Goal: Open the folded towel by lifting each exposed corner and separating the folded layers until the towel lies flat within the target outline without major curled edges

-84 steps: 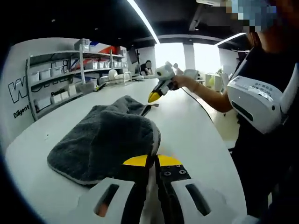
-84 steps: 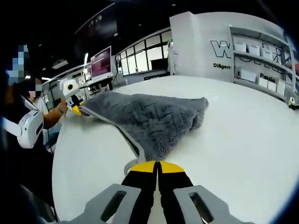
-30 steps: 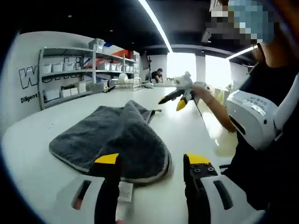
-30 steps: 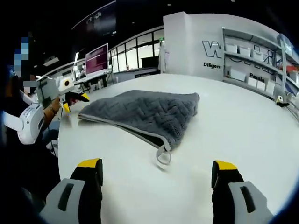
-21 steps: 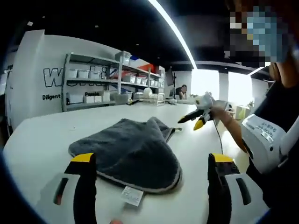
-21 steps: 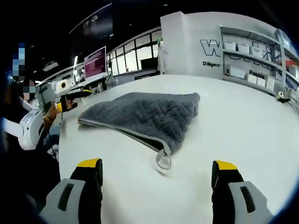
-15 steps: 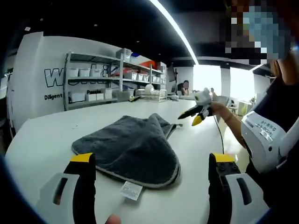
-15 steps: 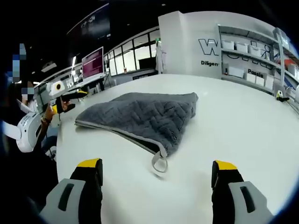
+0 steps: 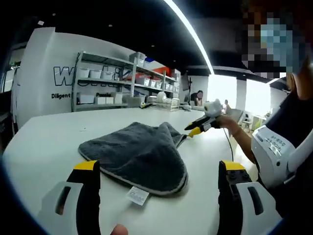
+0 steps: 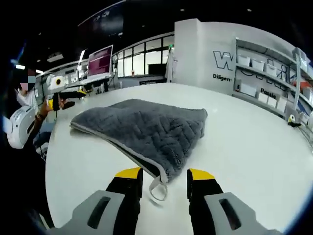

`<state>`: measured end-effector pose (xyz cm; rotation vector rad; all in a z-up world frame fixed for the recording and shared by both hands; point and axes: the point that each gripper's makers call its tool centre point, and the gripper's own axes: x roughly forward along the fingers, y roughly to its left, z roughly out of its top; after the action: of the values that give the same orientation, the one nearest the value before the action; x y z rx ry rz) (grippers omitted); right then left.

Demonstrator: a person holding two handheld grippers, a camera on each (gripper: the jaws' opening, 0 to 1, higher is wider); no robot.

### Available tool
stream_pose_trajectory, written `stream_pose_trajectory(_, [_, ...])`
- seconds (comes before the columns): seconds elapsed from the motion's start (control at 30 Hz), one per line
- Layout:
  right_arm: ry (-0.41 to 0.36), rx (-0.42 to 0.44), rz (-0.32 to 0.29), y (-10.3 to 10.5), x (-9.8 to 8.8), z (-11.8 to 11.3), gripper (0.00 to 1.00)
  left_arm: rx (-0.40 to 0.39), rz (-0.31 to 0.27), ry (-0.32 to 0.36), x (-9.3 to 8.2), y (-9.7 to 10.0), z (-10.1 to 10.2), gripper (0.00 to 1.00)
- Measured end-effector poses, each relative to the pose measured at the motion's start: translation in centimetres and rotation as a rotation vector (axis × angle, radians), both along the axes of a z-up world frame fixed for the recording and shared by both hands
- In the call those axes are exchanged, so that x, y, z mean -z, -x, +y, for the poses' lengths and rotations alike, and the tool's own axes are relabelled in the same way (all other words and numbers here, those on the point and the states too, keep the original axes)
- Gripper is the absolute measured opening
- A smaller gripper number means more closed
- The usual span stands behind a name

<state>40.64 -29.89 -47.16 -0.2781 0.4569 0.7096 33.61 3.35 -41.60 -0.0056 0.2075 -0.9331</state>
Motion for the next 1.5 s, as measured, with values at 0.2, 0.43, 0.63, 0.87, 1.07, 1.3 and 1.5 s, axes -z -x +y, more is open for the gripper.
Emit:
stream_pose_trajectory(0.2, [0.079, -0.041, 0.003, -0.4, 1.5, 0.8, 0.20, -0.018, -0.001, 0.002, 0.0, 0.0, 0.6, 0.99])
stream_pose_trajectory(0.43, [0.095, -0.030, -0.006, -1.1, 2.0, 0.4, 0.05, -0.042, 0.003, -0.001, 0.3, 0.0, 1.3, 0.98])
stream_pose_trajectory(0.63, [0.102, -0.034, -0.008, -0.7, 2.0, 0.2, 0.02, -0.058, 0.012, -0.003, 0.6, 0.1, 1.4, 0.98])
stream_pose_trajectory(0.87, [0.108, -0.028, 0.010, 0.6, 1.9, -0.5, 0.02, -0.061, 0.017, -0.028, 1.3, -0.1, 1.5, 0.99])
stream_pose_trajectory(1.07, [0.074, 0.005, 0.027, 1.8, 2.0, -1.6, 0.02, -0.077, 0.017, -0.024, 1.1, -0.5, 2.3, 0.98])
stream_pose_trajectory(1.3, [0.068, 0.018, 0.039, 3.0, 2.0, -1.7, 0.02, -0.086, 0.021, -0.038, 1.3, -0.8, 2.9, 0.98])
stream_pose_trajectory(1.5, [0.062, 0.034, 0.035, 3.4, 1.8, -1.9, 0.02, -0.093, 0.027, -0.041, 1.4, -1.0, 3.3, 0.97])
